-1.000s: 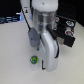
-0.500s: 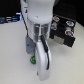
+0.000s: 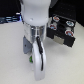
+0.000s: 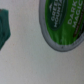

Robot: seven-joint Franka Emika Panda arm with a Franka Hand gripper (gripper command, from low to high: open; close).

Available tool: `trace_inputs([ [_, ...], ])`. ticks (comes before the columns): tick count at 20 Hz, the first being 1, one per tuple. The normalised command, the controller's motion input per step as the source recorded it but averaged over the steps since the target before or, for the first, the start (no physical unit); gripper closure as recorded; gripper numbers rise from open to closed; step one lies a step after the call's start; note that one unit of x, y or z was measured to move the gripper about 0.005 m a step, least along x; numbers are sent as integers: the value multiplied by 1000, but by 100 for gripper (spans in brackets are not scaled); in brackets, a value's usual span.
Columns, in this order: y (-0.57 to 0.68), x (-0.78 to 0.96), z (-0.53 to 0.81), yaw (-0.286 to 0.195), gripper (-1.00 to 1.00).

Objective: Open the kcup holder, insert the kcup into the holder, and close the kcup holder

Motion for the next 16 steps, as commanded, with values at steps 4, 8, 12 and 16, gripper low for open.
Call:
trace_inputs([
  [4,0,-24,127,0,-100],
  [8,-91,-266,161,-19,-100],
  [12,-153,-337,179,-24,-100],
  [16,-137,-421,-99,-9,-100],
])
